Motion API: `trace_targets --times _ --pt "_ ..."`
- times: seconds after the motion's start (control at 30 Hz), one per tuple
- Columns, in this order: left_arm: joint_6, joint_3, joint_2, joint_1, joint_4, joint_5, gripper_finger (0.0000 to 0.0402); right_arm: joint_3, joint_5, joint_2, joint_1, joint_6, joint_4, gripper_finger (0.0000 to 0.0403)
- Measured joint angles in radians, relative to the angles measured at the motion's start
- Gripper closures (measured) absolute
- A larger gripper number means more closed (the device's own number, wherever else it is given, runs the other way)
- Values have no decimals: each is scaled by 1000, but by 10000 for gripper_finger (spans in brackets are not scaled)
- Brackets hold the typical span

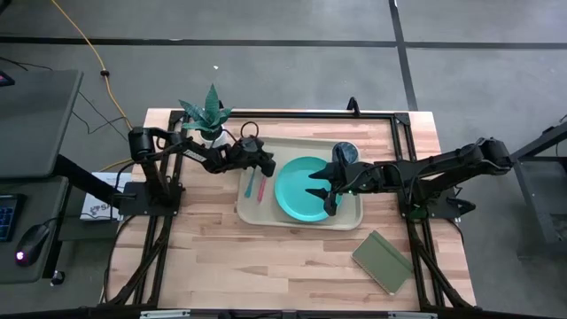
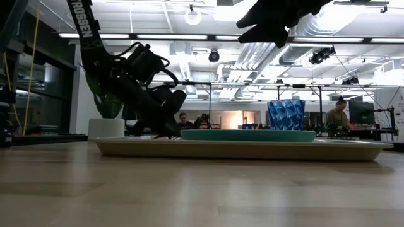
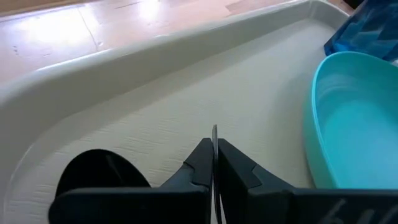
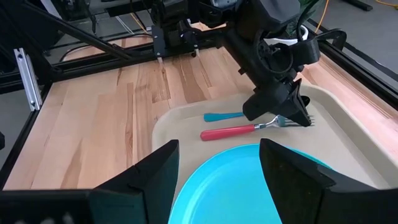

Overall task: Pick and place plate/cup/fork/spoon on tray
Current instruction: Put the red fork to the right of the blue spoon on the light brown serving tray, then return to Home Position

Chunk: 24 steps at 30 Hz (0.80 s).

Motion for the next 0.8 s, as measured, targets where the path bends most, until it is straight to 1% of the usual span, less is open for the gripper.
trace_targets --times 0.2,0.47,0.8 --pt "2 0 0 -1 0 0 395 0 0 0 0 0 0 187" --pt "15 0 0 12 4 4 355 0 0 0 0 0 0 187" --pt "56 0 -13 59 17 7 315 0 0 0 0 11 0 187"
